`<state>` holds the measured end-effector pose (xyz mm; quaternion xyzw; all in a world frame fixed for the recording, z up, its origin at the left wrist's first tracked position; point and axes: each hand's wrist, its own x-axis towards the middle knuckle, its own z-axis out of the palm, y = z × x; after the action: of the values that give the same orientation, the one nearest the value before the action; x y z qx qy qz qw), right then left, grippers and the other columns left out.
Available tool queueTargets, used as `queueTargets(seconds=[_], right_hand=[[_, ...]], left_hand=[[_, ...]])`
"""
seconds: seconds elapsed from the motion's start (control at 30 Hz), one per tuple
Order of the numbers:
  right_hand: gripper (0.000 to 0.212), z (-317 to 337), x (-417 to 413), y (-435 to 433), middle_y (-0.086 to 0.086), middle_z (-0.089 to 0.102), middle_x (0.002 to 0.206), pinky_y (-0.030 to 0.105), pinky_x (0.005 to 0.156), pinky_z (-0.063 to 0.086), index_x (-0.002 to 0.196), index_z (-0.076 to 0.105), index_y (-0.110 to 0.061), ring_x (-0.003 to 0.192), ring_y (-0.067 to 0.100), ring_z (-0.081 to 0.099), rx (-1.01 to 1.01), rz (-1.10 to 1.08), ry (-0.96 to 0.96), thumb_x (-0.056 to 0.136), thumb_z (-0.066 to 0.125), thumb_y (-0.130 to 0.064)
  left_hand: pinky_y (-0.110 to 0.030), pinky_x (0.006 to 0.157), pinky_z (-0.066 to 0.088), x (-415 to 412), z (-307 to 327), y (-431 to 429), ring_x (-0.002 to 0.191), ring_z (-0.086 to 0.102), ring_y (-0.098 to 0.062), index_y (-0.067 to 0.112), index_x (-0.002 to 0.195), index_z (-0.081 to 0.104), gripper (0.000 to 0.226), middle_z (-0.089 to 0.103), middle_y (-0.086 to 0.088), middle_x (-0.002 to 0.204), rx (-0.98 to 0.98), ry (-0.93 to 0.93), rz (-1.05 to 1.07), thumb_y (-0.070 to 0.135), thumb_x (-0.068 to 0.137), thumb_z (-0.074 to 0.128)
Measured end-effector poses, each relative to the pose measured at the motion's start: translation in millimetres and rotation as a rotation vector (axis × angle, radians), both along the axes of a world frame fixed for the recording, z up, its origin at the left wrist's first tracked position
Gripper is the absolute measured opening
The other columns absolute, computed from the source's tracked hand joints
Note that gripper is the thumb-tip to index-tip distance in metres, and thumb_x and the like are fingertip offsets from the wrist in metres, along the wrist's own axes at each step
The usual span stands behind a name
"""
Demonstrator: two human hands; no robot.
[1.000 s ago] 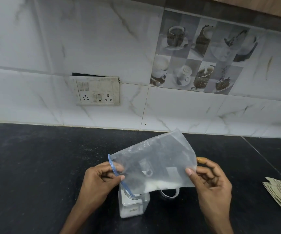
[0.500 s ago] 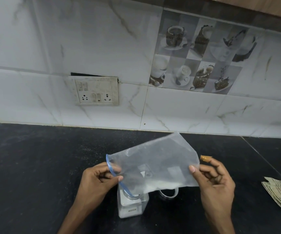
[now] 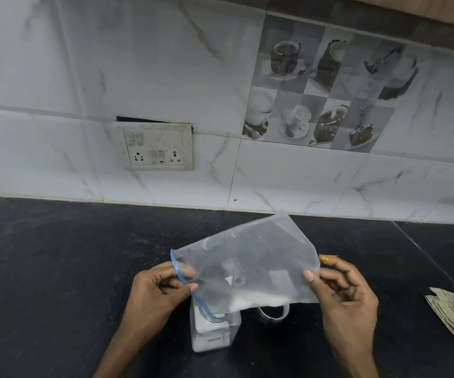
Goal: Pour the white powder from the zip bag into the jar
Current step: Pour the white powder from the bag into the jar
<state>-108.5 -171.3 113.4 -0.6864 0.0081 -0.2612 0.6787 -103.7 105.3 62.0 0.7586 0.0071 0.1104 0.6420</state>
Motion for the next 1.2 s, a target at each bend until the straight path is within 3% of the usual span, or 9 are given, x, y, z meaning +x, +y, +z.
queueTargets(seconds=[0.33,0.53,0.7,0.83,1.0,1.2], right_hand=[[0.035,-0.4,1.5,-1.5,0.004,0.076,0.08,0.018,0.073,0.057,0.102,0.067,-0.01,0.075,0.012,0.072,0.001,-0.012,-0.007,0.07,0.076,0.001],[0.034,-0.1,0.3,-0.1,-0.001,0.076,0.079,0.014,0.069,0.056,0.099,0.067,-0.012,0.074,0.008,0.072,-0.009,0.006,-0.004,0.072,0.075,0.007],[0.034,1.5,1.2,-0.6,0.0,0.076,0.081,0.016,0.07,0.057,0.1,0.067,-0.012,0.074,0.008,0.072,-0.011,0.012,-0.005,0.073,0.075,0.007],[0.032,2.1,1.7,-1.0,0.002,0.076,0.08,0.016,0.069,0.056,0.099,0.067,-0.011,0.075,0.01,0.073,0.001,0.01,-0.008,0.071,0.075,0.003],[0.033,2.1,2.4,-1.7,0.002,0.076,0.082,0.019,0.072,0.058,0.1,0.067,-0.013,0.077,0.011,0.073,-0.007,-0.002,0.002,0.07,0.076,-0.003],[0.036,0.9,4.2,-0.7,0.004,0.076,0.082,0.019,0.073,0.058,0.103,0.067,-0.014,0.079,0.014,0.073,-0.009,-0.009,0.01,0.07,0.077,-0.003]], left_hand=[[-0.02,0.062,0.059,-0.2,0.2,-2.4,0.061,0.066,-0.015,0.018,0.081,0.081,0.025,0.078,-0.009,0.085,0.015,0.004,0.011,-0.003,0.068,0.085],[-0.014,0.059,0.055,-1.6,2.9,-4.1,0.056,0.062,-0.004,0.017,0.079,0.08,0.025,0.077,-0.001,0.083,0.017,0.003,0.015,-0.006,0.068,0.085],[-0.019,0.062,0.059,-1.5,3.2,-3.9,0.06,0.066,-0.011,0.015,0.081,0.081,0.025,0.078,-0.004,0.089,0.016,0.006,0.016,-0.006,0.069,0.084],[-0.015,0.059,0.057,-1.9,4.5,-5.7,0.057,0.064,-0.005,0.017,0.079,0.08,0.026,0.078,-0.002,0.085,0.016,0.01,0.02,-0.006,0.068,0.085],[-0.019,0.06,0.058,-1.7,4.5,-6.2,0.059,0.066,-0.01,0.016,0.079,0.08,0.025,0.078,-0.009,0.085,-0.007,0.011,0.003,-0.006,0.069,0.084],[-0.014,0.057,0.054,-1.4,3.4,-5.5,0.057,0.064,-0.008,0.015,0.08,0.08,0.023,0.077,-0.007,0.081,-0.005,0.018,0.014,-0.006,0.07,0.084]])
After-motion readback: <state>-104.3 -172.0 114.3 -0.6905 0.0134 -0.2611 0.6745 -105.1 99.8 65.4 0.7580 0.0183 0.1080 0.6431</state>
